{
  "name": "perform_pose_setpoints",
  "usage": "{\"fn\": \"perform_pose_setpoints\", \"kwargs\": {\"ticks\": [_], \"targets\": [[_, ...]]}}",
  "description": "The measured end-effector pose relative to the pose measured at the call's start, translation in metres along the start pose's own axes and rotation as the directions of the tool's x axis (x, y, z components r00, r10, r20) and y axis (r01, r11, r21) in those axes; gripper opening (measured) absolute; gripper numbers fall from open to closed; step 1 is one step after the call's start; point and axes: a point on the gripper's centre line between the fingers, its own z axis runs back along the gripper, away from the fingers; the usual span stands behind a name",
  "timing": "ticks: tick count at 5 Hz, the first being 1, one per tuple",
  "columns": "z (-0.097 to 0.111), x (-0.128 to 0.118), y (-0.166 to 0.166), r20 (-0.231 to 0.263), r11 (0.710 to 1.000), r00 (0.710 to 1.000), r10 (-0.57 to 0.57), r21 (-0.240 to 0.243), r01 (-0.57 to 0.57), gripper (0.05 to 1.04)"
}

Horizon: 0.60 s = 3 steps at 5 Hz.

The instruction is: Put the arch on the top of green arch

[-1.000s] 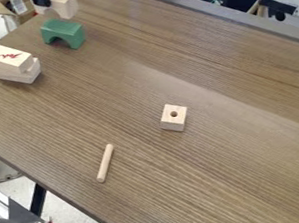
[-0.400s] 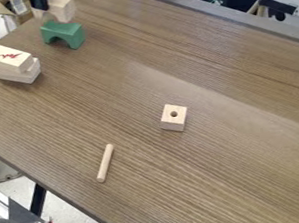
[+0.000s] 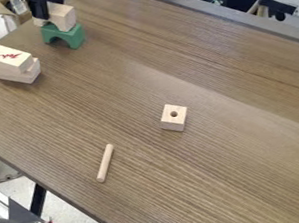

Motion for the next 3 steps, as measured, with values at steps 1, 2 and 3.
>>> {"fn": "perform_pose_setpoints", "kwargs": {"ticks": [1, 2, 3], "targets": [[-0.0020, -0.0005, 0.0010, 0.003, 1.000, 1.000, 0.000, 0.005, 0.000, 0.572], [-0.0022, -0.0028, 0.0009, 0.020, 1.000, 1.000, -0.001, 0.006, 0.001, 0.648], [-0.0024, -0.0086, 0.0016, 0.020, 0.999, 0.999, -0.025, 0.028, 0.025, 0.914]]}}
